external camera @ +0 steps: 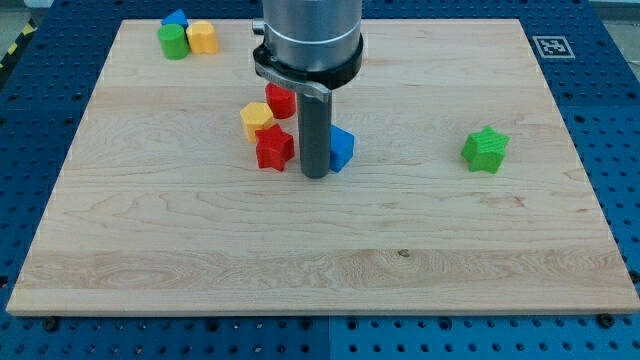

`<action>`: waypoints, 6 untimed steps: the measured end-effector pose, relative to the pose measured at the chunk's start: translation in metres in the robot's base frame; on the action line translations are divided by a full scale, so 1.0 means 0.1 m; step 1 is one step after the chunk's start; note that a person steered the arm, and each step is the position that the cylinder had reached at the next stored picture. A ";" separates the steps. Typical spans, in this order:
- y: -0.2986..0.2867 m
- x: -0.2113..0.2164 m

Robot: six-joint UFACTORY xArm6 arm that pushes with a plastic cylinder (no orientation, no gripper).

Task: Slide the blue cube away from the red star

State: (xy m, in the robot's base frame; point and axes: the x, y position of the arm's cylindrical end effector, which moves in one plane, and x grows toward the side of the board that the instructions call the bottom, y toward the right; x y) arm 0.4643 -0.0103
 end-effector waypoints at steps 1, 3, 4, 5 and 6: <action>-0.03 -0.02; -0.28 -0.32; -0.06 -0.32; 0.40 -0.30; 0.78 -0.21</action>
